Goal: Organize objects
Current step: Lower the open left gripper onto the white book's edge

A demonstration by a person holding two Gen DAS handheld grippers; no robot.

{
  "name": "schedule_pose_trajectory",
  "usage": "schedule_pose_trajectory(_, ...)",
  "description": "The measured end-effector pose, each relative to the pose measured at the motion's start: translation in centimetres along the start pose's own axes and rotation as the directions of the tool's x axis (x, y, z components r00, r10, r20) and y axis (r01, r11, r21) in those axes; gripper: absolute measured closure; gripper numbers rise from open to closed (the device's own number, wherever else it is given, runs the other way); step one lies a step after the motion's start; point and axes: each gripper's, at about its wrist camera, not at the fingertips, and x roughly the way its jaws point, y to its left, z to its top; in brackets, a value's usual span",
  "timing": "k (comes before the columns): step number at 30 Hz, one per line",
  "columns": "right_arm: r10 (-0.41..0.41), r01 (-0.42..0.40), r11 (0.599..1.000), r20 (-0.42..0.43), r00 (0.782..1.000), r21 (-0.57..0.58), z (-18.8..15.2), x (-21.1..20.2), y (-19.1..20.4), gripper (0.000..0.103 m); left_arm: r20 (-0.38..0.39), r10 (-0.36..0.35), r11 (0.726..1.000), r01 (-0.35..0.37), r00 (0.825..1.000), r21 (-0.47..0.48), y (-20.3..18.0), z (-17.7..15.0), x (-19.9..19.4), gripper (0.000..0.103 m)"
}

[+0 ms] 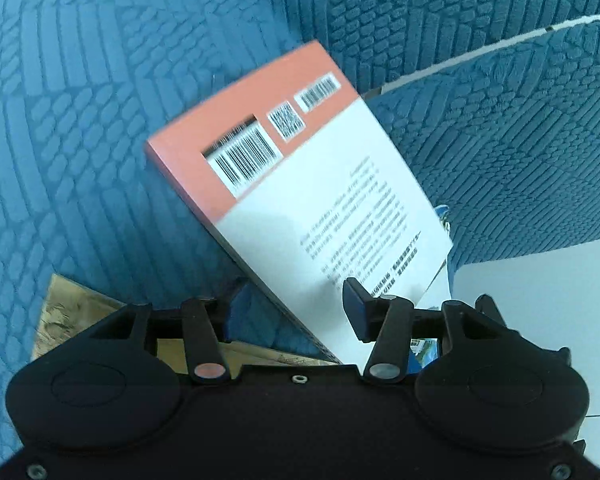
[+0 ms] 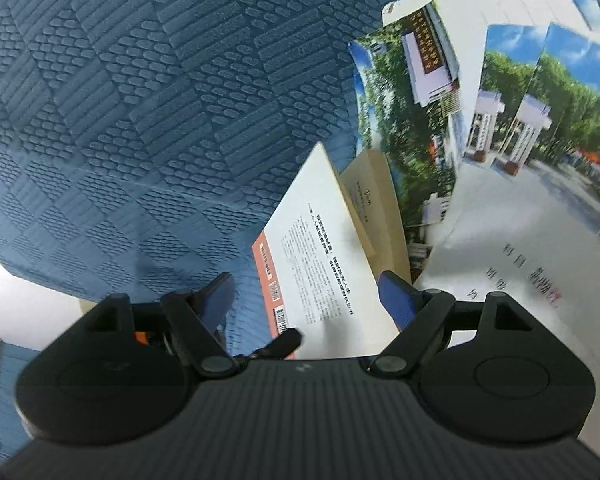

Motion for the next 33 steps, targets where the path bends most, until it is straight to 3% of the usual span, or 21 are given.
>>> schedule_pose_trajectory(7, -0.002, 0.002, 1.0, -0.007, 1.0, 0.016, -0.1, 0.4, 0.0, 0.023, 0.029, 0.002, 1.0, -0.001, 1.0, -0.017, -0.4, -0.6, 0.6, 0.051)
schedule_pose_trajectory(10, 0.048, -0.045, 0.998, -0.068, 0.997, 0.051, -0.5, 1.3, -0.4, 0.023, 0.024, -0.015, 0.999, 0.016, 1.0, -0.041, -0.4, -0.3, 0.8, 0.05)
schedule_pose_trajectory(15, -0.055, 0.052, 0.998, -0.052, 0.997, -0.043, -0.9, 1.6, 0.6, 0.022, 0.027, -0.015, 0.997, 0.017, 1.0, -0.075, -0.1, -0.1, 0.7, 0.05)
schedule_pose_trajectory(23, -0.043, 0.045, 0.998, -0.062, 0.997, 0.036, -1.6, 0.8, 0.2, 0.022, 0.025, -0.049, 0.988, 0.052, 0.999, -0.144, 0.4, 0.3, 0.6, 0.05)
schedule_pose_trajectory(33, -0.106, 0.107, 0.994, -0.03, 0.994, 0.023, -0.4, -1.1, -0.2, 0.022, 0.016, -0.144, 0.966, 0.144, 0.989, -0.216, 0.8, 0.1, 0.3, 0.05)
